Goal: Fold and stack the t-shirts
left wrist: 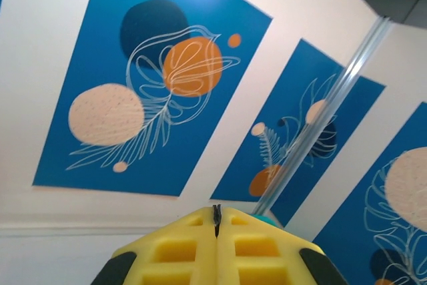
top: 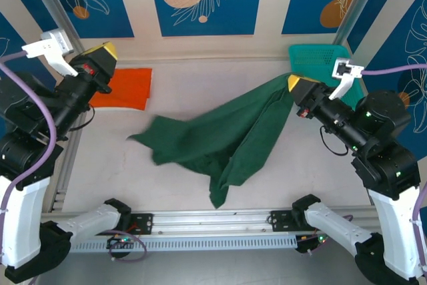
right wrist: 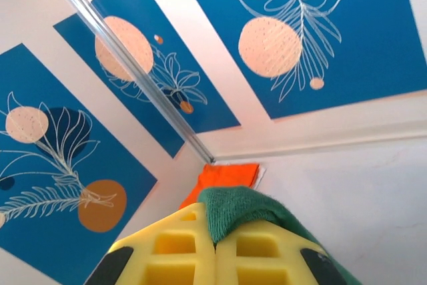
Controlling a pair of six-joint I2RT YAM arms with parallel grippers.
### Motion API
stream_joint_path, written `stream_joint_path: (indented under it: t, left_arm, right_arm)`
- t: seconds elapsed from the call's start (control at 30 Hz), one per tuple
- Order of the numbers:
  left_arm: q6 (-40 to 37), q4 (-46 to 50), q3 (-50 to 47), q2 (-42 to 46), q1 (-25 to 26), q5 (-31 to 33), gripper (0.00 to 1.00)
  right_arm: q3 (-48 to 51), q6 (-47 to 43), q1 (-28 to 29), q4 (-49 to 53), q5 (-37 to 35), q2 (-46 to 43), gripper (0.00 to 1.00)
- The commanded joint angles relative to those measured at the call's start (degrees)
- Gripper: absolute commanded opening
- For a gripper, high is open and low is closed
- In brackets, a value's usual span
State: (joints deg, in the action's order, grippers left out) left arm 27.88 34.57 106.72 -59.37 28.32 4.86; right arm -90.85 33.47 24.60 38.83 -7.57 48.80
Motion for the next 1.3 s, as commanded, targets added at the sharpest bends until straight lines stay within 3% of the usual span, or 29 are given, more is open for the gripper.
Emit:
stream_joint_path:
  t: [0.0,0.17,0.2,0.27,0.37,0.53,0.6,0.77,1.03,1.13,1.27]
  left_arm:
    - [-0.78,-1.17,3.62,-3.08,0.38,-0.39,0.00]
    - [1.67,2.94,1.26,-8.47,0.42,-1.53,0.00]
    - [2.36,3.46,-1.50,-9.16,0.42,-2.12,0.04]
    - [4.36,3.75,-8.34,-10.06,0.42,-2.99,0.22]
    - [8.24,1.16,-20.84,-12.46,0.42,-6.69,0.36]
    - [11.39,-5.95,-31.87,-23.72,2.17,-16.86,0.45]
    - [9.55,-4.79,-29.89,-30.35,5.13,-16.66,0.51]
    - [5.30,0.00,-17.25,-46.44,12.94,-18.91,0.53]
    - [0.85,8.39,3.11,-65.19,21.01,-21.76,0.49]
    - [-0.70,9.96,7.18,-69.78,23.00,-23.97,0.46]
    - [-2.80,13.33,11.24,-74.14,25.33,-22.26,0.45]
  right_arm:
    - [-2.78,-3.46,-0.27,-1.69,-5.73,3.59,0.00]
    - [-1.70,-4.33,-0.32,-0.25,-7.25,8.20,0.00]
    - [-0.39,-4.41,-0.38,-0.16,-7.55,8.18,0.00]
    - [2.65,-4.50,-0.52,-0.41,-8.34,7.41,0.00]
    - [6.36,-4.30,-0.98,0.43,-9.77,5.87,0.00]
    - [11.57,-2.59,-1.78,5.18,-12.66,3.69,0.00]
    - [13.47,-0.34,-1.91,8.95,-17.08,3.26,0.00]
    - [19.87,7.14,-3.04,17.80,-27.91,1.94,0.00]
    - [35.50,18.64,-7.82,19.96,-27.85,-6.17,0.00]
    - [39.29,19.43,-9.73,19.95,-27.85,-8.86,0.00]
    - [40.95,18.09,-11.89,18.84,-26.19,-10.76,0.00]
